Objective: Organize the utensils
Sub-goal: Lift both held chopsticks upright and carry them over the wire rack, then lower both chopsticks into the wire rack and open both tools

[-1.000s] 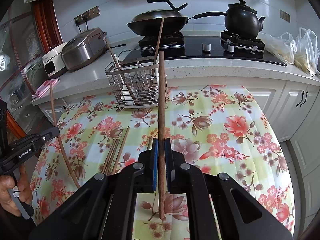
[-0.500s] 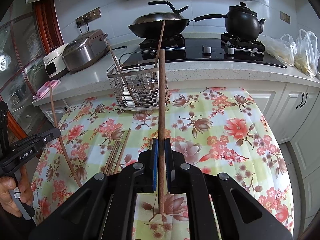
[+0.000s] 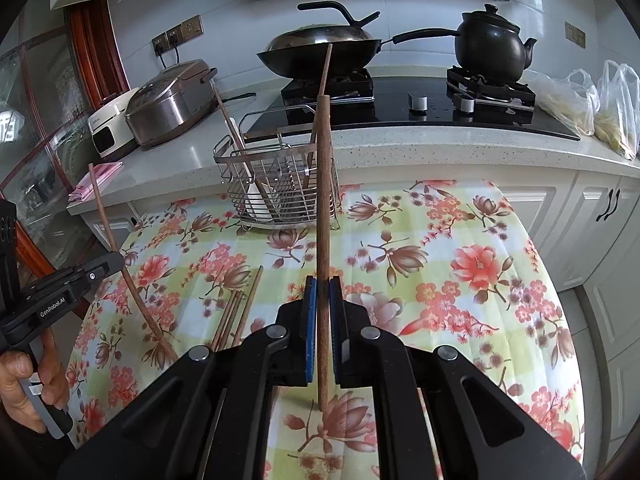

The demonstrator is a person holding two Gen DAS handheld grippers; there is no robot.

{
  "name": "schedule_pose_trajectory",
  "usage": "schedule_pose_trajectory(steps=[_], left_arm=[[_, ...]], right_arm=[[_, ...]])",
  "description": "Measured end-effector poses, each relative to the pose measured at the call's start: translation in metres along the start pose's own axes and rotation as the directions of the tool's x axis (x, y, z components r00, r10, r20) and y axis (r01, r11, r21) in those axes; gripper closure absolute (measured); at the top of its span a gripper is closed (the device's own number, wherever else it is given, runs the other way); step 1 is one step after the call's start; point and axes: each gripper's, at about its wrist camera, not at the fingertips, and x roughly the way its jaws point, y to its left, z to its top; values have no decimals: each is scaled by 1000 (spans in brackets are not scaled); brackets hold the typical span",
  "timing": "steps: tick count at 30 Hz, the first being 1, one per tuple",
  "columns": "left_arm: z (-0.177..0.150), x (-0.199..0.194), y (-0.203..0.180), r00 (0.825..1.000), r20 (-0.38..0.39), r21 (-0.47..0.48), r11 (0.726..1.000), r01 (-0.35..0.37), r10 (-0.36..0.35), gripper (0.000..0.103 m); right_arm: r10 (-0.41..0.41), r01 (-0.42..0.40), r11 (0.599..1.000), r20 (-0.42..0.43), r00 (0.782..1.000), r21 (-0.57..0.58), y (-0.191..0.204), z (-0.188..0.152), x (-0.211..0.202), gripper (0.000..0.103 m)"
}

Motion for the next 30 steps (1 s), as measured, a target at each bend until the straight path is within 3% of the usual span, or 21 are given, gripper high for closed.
schedule_pose_trajectory(steps=[13, 30], left_arm=[[45, -5, -2, 999, 43, 19, 1000, 11, -11, 96], [177, -18, -19, 988, 152, 66, 998, 4, -14, 96]], right_arm=[[27, -27, 1000, 23, 999, -6, -4, 38, -2, 96], [52, -46, 997, 106, 993, -54, 5, 172, -9, 96]])
